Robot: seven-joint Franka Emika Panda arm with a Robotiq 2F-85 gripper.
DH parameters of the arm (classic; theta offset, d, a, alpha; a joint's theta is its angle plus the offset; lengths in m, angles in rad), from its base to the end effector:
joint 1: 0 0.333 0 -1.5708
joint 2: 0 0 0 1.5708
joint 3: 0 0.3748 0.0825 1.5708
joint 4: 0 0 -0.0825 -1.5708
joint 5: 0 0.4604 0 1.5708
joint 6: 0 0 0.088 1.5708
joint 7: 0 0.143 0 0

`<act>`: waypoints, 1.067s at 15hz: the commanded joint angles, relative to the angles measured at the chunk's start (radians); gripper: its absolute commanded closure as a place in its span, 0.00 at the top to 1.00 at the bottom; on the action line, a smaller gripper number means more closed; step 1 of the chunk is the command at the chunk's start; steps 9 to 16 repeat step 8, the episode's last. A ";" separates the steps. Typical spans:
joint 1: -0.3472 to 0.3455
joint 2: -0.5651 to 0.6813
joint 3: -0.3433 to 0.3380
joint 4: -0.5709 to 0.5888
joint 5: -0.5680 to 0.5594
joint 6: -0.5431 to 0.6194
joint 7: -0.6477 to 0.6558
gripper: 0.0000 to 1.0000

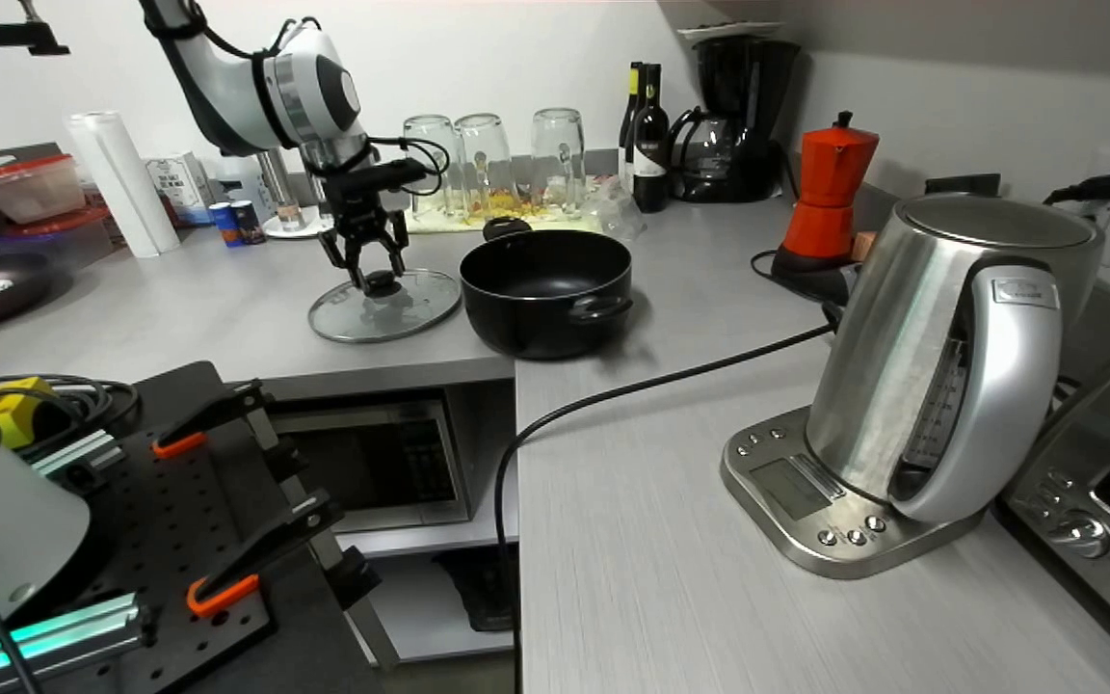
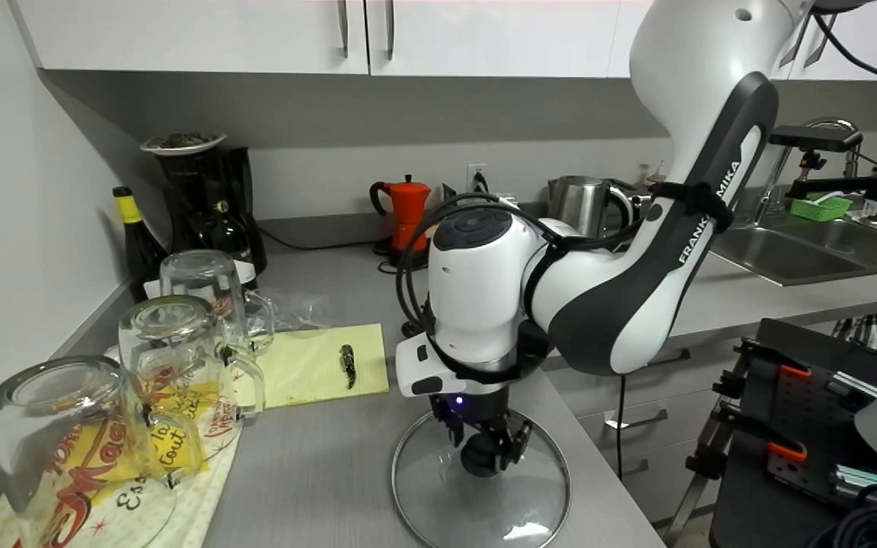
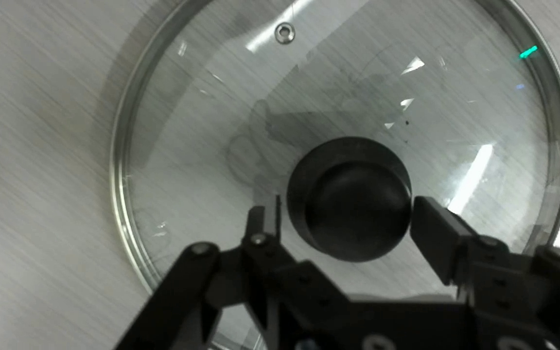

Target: Remove the lid from the pot

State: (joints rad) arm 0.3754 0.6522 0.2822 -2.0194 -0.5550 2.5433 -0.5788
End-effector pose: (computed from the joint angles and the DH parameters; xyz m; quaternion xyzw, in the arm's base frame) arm 0.5130 0.4019 0.0708 0.6724 0.7371 -0.0316 0.0602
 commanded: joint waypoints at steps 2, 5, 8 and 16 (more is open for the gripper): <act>0.001 -0.025 0.001 -0.013 -0.011 0.021 0.001 1.00; 0.007 -0.052 -0.003 -0.030 -0.016 0.024 0.017 1.00; 0.004 -0.090 -0.005 -0.056 -0.020 0.035 0.029 1.00; 0.004 -0.090 -0.005 -0.056 -0.020 0.035 0.029 1.00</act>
